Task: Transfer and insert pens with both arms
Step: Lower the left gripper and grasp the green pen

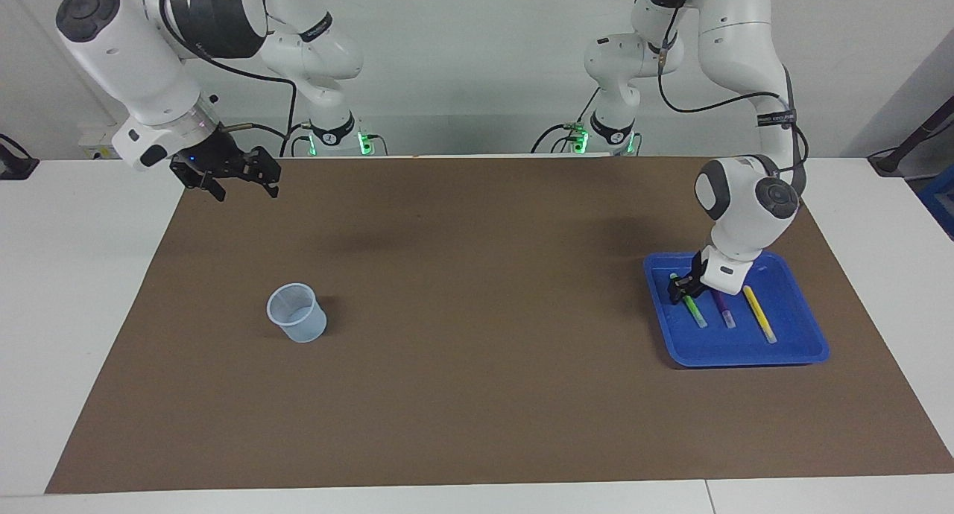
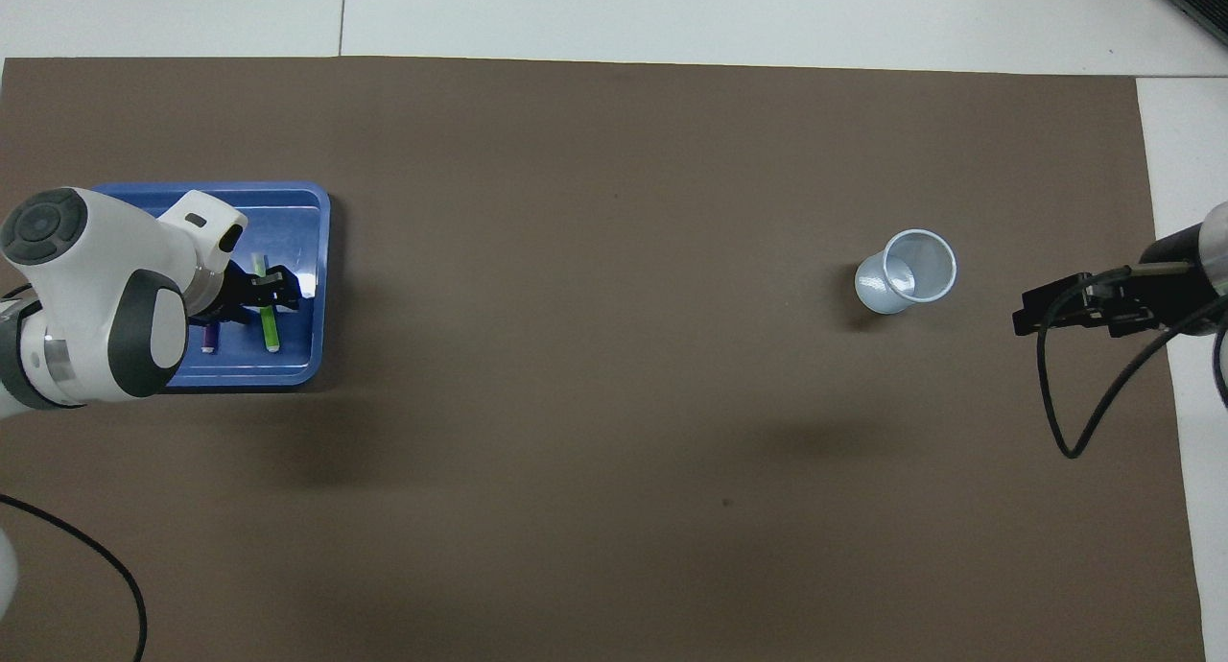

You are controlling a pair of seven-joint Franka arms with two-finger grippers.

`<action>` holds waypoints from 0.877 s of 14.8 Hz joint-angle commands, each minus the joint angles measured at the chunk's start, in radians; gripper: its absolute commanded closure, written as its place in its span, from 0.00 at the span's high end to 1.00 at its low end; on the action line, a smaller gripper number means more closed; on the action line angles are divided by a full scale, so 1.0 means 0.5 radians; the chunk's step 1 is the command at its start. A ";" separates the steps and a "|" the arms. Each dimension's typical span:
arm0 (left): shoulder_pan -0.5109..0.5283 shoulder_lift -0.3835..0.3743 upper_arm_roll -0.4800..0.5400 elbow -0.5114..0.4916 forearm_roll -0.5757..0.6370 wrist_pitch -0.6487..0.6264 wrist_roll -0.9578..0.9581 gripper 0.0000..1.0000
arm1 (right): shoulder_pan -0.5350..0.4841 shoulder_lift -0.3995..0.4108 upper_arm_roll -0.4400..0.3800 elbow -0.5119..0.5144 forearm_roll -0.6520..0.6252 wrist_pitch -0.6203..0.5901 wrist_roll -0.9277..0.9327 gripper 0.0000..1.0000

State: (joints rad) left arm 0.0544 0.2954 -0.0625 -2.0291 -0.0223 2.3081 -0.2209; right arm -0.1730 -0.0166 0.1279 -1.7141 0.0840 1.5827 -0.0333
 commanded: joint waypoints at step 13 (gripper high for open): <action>-0.041 0.047 0.002 0.643 -0.041 -0.707 -0.037 0.00 | -0.004 -0.071 0.011 -0.088 -0.011 0.013 -0.059 1.00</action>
State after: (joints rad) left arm 0.0441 0.2969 -0.0652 -1.8054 -0.0251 2.0466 -0.2217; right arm -0.1720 -0.0256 0.1314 -1.7296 0.0840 1.5827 -0.0336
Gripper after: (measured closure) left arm 0.833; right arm 0.000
